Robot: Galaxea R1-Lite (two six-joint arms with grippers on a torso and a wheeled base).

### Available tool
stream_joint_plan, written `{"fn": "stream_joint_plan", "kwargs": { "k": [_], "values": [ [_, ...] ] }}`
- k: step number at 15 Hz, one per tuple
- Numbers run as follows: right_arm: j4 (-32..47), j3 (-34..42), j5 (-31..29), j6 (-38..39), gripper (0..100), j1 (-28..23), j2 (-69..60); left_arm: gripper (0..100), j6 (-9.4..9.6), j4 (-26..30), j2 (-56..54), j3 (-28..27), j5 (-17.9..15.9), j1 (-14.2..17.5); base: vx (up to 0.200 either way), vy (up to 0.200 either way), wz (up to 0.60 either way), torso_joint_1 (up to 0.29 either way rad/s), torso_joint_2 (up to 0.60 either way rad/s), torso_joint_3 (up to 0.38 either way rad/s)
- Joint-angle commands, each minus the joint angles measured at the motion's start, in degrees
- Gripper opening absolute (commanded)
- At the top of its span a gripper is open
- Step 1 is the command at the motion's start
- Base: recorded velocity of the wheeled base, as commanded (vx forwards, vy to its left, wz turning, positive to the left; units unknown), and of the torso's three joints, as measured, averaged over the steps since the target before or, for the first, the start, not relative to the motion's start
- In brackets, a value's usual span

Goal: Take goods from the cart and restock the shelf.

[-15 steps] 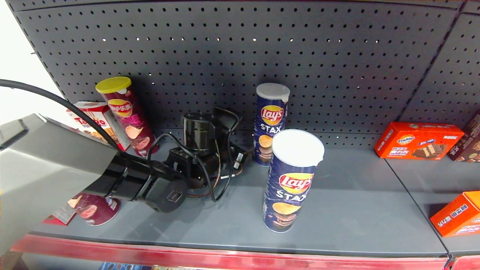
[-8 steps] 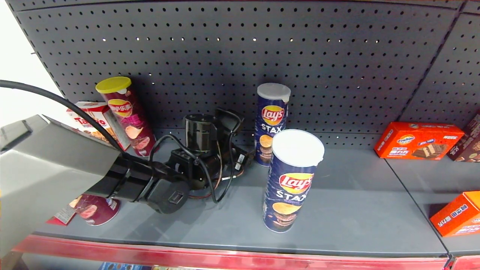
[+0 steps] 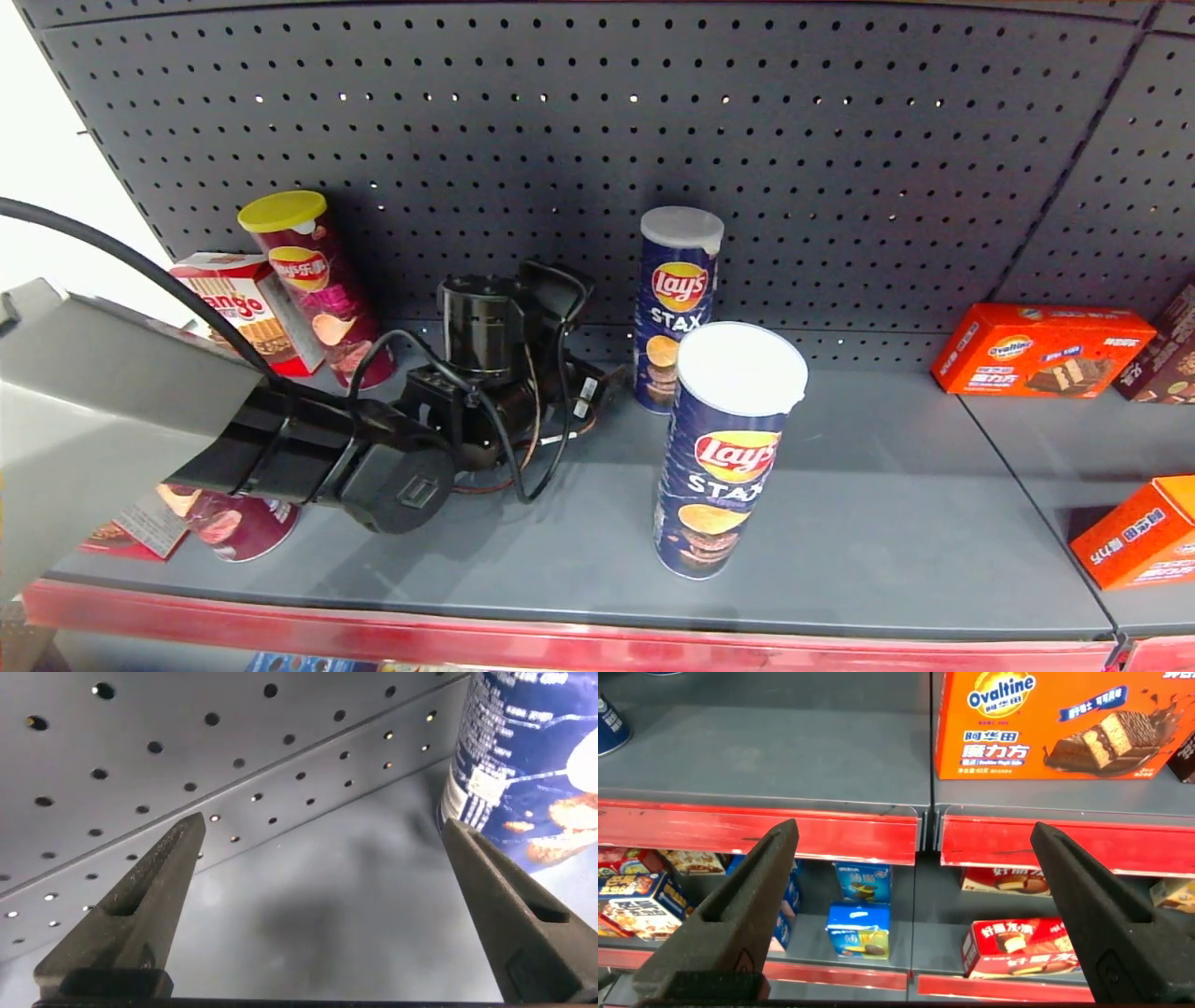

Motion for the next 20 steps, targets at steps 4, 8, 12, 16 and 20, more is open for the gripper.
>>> {"fn": "stream_joint_plan", "kwargs": {
  "k": [4, 8, 12, 16, 20],
  "values": [
    [-0.01, 0.00, 0.01, -0.01, 100, 0.00, 0.01, 100, -2.10, -0.17, -11.60, 8.77, 1.24, -1.75, 0.000, 0.000, 0.00, 0.000, 0.00, 0.000],
    [-0.01, 0.00, 0.01, -0.01, 100, 0.00, 0.01, 100, -3.15, -0.79, -26.19, 22.13, 1.15, -2.37, 0.000, 0.000, 0.00, 0.000, 0.00, 0.000],
    [-0.01, 0.00, 0.01, -0.01, 100, 0.00, 0.01, 100, -8.07, -1.41, -39.11, 30.83, 1.15, -10.63, 0.000, 0.000, 0.00, 0.000, 0.00, 0.000],
    [-0.01, 0.00, 0.01, -0.01, 100, 0.00, 0.01, 100, -7.90, -1.32, -57.31, 50.16, 1.06, -21.62, 0.000, 0.000, 0.00, 0.000, 0.00, 0.000],
    [-0.01, 0.00, 0.01, -0.01, 100, 0.00, 0.01, 100, -7.55, 0.97, -67.59, 57.28, 0.71, -25.57, 0.000, 0.000, 0.00, 0.000, 0.00, 0.000]
  ]
}}
